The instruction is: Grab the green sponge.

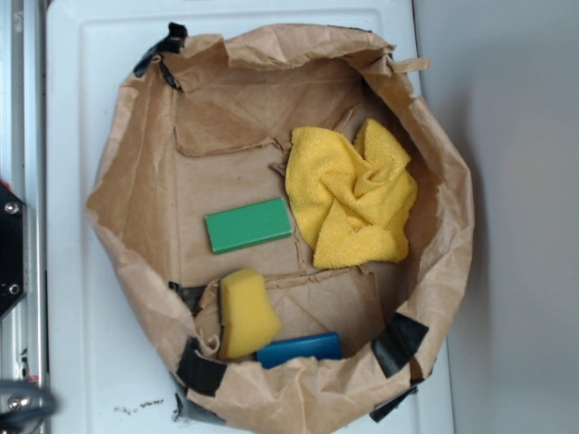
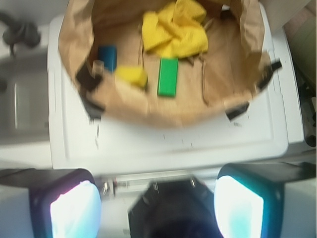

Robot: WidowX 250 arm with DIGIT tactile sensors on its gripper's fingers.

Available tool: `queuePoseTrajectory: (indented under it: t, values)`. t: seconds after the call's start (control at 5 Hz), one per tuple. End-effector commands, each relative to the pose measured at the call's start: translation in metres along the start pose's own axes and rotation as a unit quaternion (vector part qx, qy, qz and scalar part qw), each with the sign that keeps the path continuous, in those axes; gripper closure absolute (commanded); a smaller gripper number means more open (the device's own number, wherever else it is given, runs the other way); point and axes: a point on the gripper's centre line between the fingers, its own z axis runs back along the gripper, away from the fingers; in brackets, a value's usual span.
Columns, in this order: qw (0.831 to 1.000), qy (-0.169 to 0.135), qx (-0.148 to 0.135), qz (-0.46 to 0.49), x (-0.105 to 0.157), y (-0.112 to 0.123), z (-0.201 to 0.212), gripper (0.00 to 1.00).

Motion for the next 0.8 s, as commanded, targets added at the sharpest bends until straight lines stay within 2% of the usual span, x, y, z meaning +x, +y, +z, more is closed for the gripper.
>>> queuePoseTrajectory:
  t: [0.0, 0.4, 0.6]
  values:
    - [0.998, -0.016, -0.042, -0.049, 0.033, -0.009, 0.001, 0.00]
    - [0.998, -0.016, -0.042, -0.049, 0.033, -0.009, 0.001, 0.00]
    - [0.996, -0.022, -0.052, -0.066, 0.063, -0.010, -0.030, 0.00]
